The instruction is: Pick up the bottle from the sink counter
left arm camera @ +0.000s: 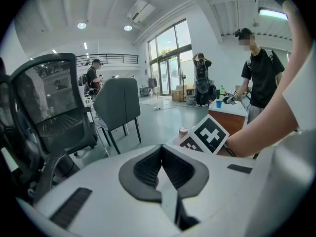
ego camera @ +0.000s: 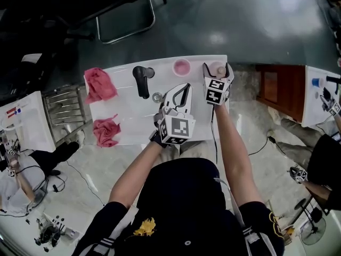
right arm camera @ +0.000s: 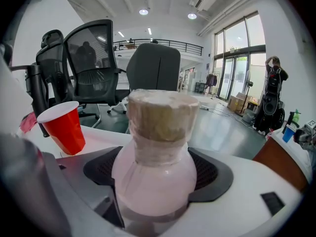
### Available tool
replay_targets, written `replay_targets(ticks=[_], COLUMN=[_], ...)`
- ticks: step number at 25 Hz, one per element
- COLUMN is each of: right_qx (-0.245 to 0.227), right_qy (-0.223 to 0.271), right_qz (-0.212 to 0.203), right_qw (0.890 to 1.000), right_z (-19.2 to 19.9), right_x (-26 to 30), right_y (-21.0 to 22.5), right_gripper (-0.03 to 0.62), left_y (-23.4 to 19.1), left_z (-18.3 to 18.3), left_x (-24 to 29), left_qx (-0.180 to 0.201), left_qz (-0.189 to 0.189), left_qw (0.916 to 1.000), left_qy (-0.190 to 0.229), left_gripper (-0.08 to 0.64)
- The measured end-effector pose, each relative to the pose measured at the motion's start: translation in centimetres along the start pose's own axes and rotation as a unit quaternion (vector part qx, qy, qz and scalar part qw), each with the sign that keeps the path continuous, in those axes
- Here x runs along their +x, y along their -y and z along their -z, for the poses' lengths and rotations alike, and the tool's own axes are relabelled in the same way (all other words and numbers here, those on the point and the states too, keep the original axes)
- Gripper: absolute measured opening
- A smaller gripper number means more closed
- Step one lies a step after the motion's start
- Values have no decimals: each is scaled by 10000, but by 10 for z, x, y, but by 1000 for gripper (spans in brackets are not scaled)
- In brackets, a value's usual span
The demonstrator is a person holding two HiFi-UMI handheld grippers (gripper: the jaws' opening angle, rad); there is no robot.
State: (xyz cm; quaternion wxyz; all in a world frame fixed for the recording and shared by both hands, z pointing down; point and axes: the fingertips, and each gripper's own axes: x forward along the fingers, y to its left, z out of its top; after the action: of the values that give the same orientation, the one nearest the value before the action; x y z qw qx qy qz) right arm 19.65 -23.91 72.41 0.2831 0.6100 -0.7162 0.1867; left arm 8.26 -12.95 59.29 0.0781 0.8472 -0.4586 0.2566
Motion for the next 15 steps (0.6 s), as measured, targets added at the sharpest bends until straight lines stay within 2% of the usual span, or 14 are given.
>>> replay_targets(ticks=[15], right_qx=[-12], right_qy=[2], right_qz=[20], right_qw=[10000], right_z=[0], right_x=[-3], right_y=[0], right_gripper=[431], left_y=[-7], left_z=[-4], left_x=[-22], left_qx=[89], left_qz=[-105], left_qw=[9998], left_qy=[106], left_gripper=[18])
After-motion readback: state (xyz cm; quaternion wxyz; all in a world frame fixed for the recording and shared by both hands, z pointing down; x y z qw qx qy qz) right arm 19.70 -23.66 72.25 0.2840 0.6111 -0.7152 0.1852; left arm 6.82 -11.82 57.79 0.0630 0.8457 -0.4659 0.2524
